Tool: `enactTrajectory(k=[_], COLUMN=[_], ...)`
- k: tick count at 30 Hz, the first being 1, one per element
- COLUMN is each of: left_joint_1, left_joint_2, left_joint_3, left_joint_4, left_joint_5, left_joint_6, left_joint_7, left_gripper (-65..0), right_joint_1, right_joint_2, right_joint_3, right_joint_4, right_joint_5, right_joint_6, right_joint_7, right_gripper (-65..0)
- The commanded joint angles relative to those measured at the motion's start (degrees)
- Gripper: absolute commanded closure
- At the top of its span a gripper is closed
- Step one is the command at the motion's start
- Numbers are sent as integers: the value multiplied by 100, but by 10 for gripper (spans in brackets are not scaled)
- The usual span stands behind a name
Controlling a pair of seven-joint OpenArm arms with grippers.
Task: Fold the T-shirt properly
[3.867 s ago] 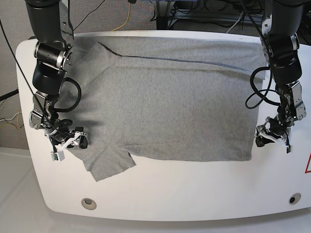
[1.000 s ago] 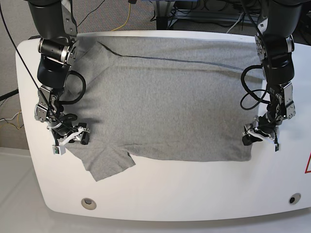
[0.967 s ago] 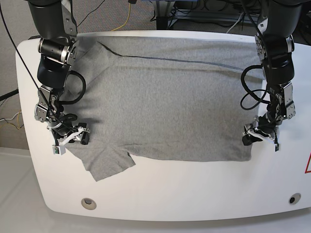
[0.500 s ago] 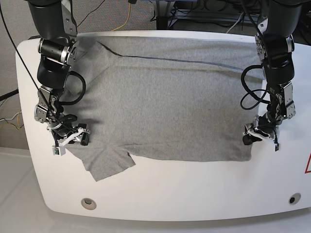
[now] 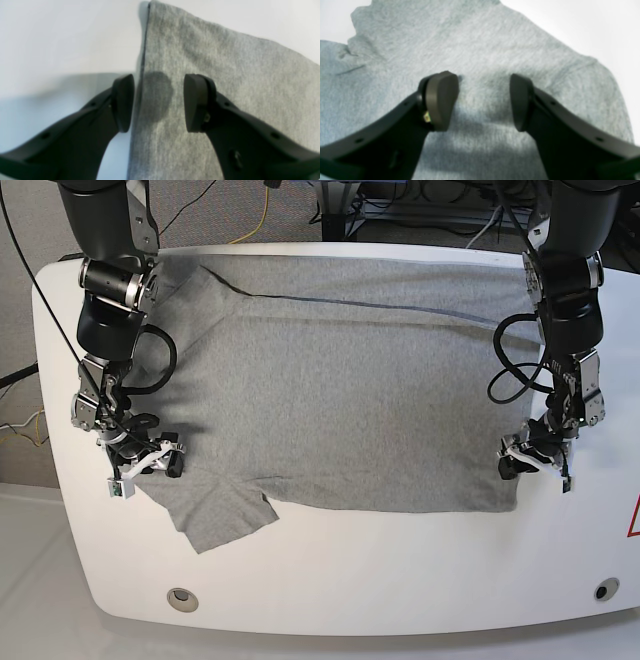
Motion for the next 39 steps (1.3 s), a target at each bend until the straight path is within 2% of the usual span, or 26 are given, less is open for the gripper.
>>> enactTrajectory(k=[1,5,12,17,39], left_joint_1=[-105,-99,27,60,14], left_joint_2=[-39,-27,-23,2,-21], left_joint_3=[-16,-8,17,31,47], left_joint_4=[94,87,136,155,165], left_joint_5=[31,57,-8,4,-21], left_joint_6=[-34,-35,-89,-36,-46], left_joint_7=[-37,-19,34,-153,-134], left_gripper=[-302,-292,0,0,0], right_joint_1=[166,157,139,130,126], right_joint_2=[68,65,72,63,55], right_joint_3=[21,18,27,30,48], right_joint_4=[123,125,112,85,119], right_joint_5=[73,71,61,84,67], right_joint_6=[39,42,43,38,38], right_joint_7=[89,84,73,98,110], right_gripper=[-359,-358,-359,-357,-357])
